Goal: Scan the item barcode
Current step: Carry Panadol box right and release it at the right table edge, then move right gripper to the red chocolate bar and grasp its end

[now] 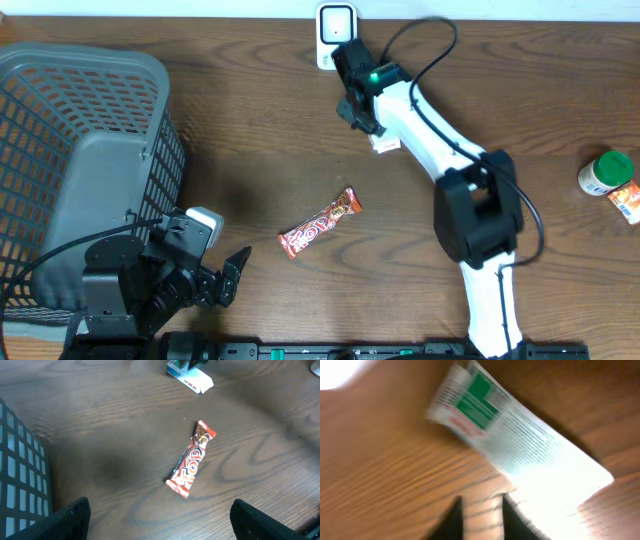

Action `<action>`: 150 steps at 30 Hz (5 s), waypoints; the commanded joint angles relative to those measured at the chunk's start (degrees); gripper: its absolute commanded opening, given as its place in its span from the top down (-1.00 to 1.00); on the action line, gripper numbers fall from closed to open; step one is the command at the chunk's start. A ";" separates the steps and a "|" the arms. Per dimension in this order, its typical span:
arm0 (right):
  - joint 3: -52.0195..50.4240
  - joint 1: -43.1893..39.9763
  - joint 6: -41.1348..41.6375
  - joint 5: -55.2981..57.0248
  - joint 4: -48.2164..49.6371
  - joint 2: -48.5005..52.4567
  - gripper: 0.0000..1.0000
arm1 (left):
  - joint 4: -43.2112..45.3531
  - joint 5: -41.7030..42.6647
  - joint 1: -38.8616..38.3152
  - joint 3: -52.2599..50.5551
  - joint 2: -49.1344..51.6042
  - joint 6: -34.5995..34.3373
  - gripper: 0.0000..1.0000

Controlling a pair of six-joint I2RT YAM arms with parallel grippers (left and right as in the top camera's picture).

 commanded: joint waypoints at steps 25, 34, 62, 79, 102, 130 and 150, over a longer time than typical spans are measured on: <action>0.09 -5.84 -50.73 -9.11 -1.18 4.55 -0.99 | 0.02 0.74 0.02 -0.07 -0.04 0.98 -0.74; 0.09 -5.60 -48.74 -6.16 2.19 10.43 -0.89 | 0.00 0.74 0.02 -0.07 -0.04 0.98 -0.74; 0.15 -20.61 -39.71 2.21 -17.90 -7.26 0.28 | 0.00 0.74 0.02 -0.07 -0.04 0.98 -0.74; -13.99 -44.59 -38.66 -1.68 -3.61 -6.73 0.17 | 0.00 0.74 0.02 -0.07 -0.04 0.98 -0.74; -5.70 -49.20 -43.87 -17.40 -5.86 -7.65 -0.98 | 0.00 0.74 0.02 -0.07 -0.04 0.98 -0.74; -18.88 -9.97 -63.69 -43.85 -13.68 -8.87 -0.98 | 0.00 0.74 0.02 -0.07 -0.04 0.98 -0.74; -40.19 -10.29 -81.31 -56.19 3.82 -8.37 -0.86 | 0.00 0.74 0.02 -0.07 -0.04 0.98 -0.74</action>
